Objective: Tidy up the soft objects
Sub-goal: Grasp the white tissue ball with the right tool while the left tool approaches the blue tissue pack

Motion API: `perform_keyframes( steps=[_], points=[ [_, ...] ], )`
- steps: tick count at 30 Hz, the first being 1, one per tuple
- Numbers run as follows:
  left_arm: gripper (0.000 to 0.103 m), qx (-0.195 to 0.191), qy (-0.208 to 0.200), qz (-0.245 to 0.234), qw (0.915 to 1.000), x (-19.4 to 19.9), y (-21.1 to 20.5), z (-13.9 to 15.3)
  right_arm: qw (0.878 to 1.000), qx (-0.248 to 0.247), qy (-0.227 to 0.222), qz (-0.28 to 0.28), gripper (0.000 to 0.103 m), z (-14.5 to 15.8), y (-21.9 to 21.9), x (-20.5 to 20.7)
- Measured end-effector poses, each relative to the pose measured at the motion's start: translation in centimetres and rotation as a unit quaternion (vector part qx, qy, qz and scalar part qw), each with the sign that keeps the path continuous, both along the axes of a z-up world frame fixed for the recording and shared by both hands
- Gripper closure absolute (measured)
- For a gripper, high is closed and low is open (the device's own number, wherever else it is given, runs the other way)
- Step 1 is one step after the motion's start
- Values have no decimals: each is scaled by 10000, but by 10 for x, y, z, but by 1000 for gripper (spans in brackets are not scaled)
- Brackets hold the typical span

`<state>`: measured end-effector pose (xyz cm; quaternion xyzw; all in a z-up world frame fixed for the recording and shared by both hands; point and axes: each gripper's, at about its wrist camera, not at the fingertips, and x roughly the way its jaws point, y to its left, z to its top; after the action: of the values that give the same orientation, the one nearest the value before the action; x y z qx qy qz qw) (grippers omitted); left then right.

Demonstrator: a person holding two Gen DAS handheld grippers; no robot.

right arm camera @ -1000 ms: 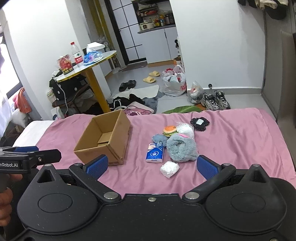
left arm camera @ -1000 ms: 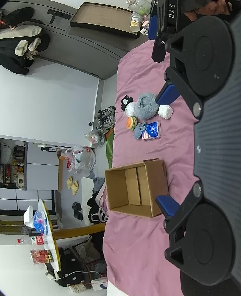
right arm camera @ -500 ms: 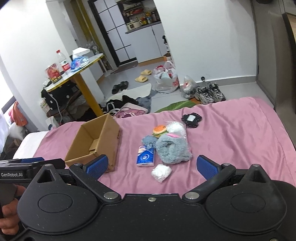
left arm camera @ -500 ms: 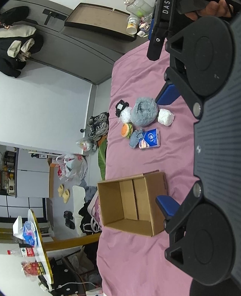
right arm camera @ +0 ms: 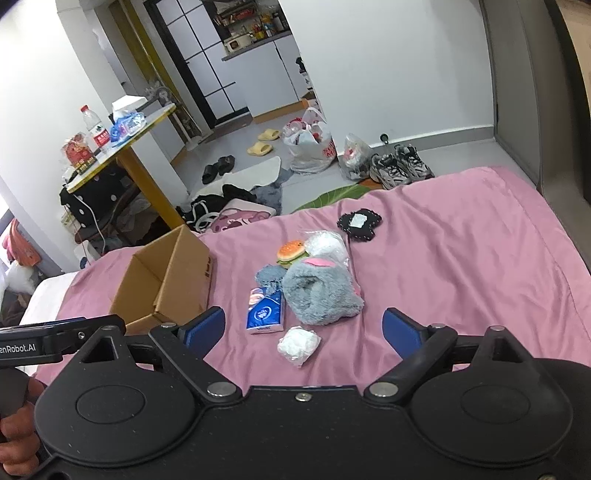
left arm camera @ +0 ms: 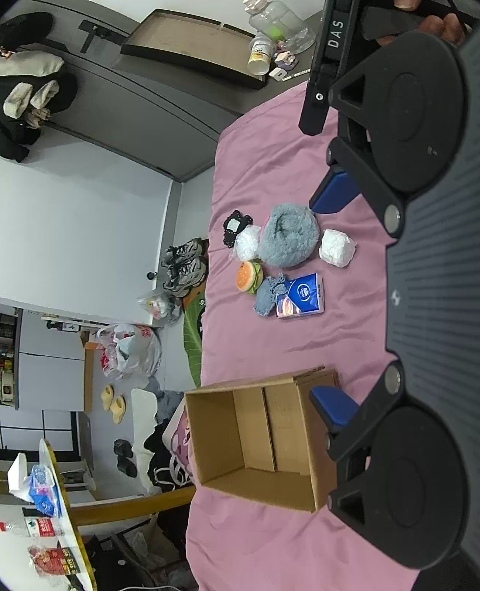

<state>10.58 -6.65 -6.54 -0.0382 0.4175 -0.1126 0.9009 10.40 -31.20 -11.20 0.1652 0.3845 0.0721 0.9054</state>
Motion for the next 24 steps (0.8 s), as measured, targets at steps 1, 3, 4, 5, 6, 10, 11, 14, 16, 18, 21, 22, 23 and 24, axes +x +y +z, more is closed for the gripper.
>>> perform_keyframes(
  steps=[1,3,4,5,6,10,11,14,16,18,21,22,23,24],
  points=[
    [5,-4,25,-10,10000,2,-1,-2,10000,44,27,-8,11,-2,-1,2],
    [9,-28,99,-17,9999,6,-3,-6,9998,143,105,-33,11,-6,-4,5],
    [9,-40,137,-18,9999,9,-4,-9,9997,190,151,-53,14,-9,-5,8],
    [10,-50,169,-16,9998,11,-6,-12,9995,239,206,-54,22,-12,-6,10],
    [12,-52,194,-14,9998,14,-8,-15,9992,289,285,-55,26,-15,-7,12],
    [23,-85,346,-9,9994,25,-13,-27,9972,520,524,-86,34,-28,-11,22],
    [26,-93,381,2,9992,28,-14,-29,9969,578,537,-69,34,-29,-11,24],
    [27,-82,470,24,9989,37,-19,-38,9963,560,646,-12,34,-38,-6,32],
    [28,-71,520,41,9986,43,-22,-43,9954,577,759,20,34,-44,-4,38],
    [30,-49,558,62,9984,49,-25,-48,9940,680,852,67,34,-50,-2,43],
    [32,7,595,95,9982,57,-30,-55,9924,712,1000,122,34,-59,3,50],
    [32,57,585,108,9982,59,-31,-57,9921,676,1050,138,34,-62,6,52],
    [32,105,579,122,9982,61,-32,-58,9917,635,1106,147,34,-66,9,55],
    [32,125,590,129,9981,62,-33,-60,9913,612,1151,168,34,-69,12,57]
  ],
)
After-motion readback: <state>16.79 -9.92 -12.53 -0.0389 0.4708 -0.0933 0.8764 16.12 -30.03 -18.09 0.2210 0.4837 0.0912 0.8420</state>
